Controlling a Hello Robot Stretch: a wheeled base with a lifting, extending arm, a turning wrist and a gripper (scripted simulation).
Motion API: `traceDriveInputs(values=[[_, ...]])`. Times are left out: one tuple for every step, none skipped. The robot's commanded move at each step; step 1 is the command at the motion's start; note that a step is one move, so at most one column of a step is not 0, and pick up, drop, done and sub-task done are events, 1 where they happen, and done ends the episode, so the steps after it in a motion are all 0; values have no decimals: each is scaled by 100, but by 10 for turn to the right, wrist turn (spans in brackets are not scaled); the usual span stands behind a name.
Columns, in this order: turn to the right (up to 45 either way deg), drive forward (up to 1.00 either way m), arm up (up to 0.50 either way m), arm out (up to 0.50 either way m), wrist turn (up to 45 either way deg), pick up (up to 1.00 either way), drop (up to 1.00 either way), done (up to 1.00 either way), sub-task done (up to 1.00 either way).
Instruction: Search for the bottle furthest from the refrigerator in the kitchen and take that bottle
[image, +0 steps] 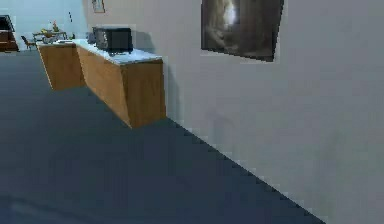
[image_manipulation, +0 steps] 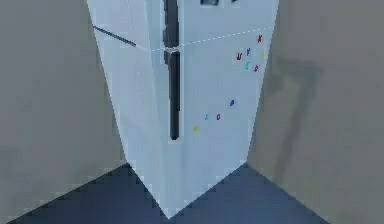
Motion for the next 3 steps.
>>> traceDriveInputs(values=[[-420, 0, 0, 0, 0, 0, 0, 0, 0], [0, 100, 0, 0, 0, 0, 0, 0, 0], [0, 100, 0, 0, 0, 0, 0, 0, 0]])
